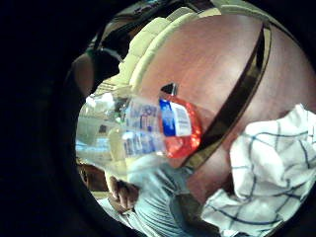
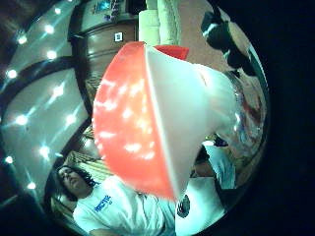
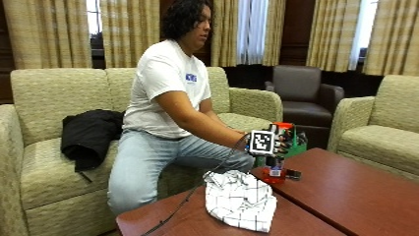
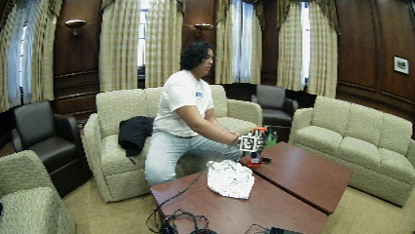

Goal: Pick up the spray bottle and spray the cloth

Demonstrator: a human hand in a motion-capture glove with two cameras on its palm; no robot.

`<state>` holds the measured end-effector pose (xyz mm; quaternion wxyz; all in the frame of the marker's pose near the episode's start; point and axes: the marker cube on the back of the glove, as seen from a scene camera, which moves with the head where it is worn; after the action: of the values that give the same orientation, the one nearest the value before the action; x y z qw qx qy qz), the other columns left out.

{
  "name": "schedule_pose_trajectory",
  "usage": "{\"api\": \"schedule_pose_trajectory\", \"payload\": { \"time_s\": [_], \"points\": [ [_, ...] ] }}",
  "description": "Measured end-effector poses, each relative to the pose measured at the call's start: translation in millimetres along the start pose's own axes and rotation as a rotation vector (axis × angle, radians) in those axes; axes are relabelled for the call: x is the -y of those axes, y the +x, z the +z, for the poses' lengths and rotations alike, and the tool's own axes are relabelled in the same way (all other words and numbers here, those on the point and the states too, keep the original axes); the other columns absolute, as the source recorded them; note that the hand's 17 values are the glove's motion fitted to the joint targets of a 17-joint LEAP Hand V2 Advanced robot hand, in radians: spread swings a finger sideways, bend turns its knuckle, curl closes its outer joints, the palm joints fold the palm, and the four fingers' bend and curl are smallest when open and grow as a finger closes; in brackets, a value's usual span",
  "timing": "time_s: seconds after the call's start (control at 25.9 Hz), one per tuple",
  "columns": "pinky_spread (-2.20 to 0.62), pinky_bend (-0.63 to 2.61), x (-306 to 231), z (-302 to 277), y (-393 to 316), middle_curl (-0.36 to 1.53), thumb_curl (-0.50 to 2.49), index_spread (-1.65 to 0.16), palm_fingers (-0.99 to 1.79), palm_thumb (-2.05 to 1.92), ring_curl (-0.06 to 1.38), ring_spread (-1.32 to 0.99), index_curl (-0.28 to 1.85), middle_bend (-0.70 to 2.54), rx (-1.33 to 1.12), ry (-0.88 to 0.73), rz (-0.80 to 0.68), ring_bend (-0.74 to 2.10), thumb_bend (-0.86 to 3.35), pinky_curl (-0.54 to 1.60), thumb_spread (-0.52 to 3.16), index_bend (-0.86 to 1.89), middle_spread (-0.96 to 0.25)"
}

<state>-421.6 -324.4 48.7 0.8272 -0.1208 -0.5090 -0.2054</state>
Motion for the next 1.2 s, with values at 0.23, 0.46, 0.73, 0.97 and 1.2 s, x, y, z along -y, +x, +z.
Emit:
{"api": "schedule_pose_trajectory", "payload": {
  "time_s": [0.23,0.46,0.73,0.97,1.2],
  "points": [
    [0.12,0.36,-14.0,-32.9,21.4,0.43,0.6,-0.37,0.45,0.68,0.39,-0.17,0.41,0.31,-0.333,0.075,-0.014,0.35,-0.05,0.39,0.87,0.08,-0.18],
    [0.17,0.34,-43.4,-78.1,21.3,0.41,0.52,-0.41,0.19,0.57,0.36,-0.19,0.37,0.26,-0.602,0.025,-0.034,0.26,-0.07,0.38,0.9,0.12,-0.23],
    [0.2,0.33,-80.9,-129.7,14.6,0.38,0.46,-0.44,0.1,0.46,0.32,-0.2,0.32,0.23,-0.831,-0.015,-0.022,0.22,-0.06,0.36,0.89,0.12,-0.25],
    [0.21,0.35,-119.3,-162.5,7.4,0.37,0.42,-0.46,0.07,0.4,0.31,-0.2,0.29,0.2,-0.985,-0.049,-0.007,0.22,-0.06,0.35,0.88,0.12,-0.25],
    [0.22,0.37,-167.2,-186.2,0.2,0.36,0.4,-0.47,0.04,0.36,0.31,-0.19,0.27,0.19,-1.089,-0.083,-0.003,0.22,-0.05,0.36,0.88,0.13,-0.25]
  ]
}}
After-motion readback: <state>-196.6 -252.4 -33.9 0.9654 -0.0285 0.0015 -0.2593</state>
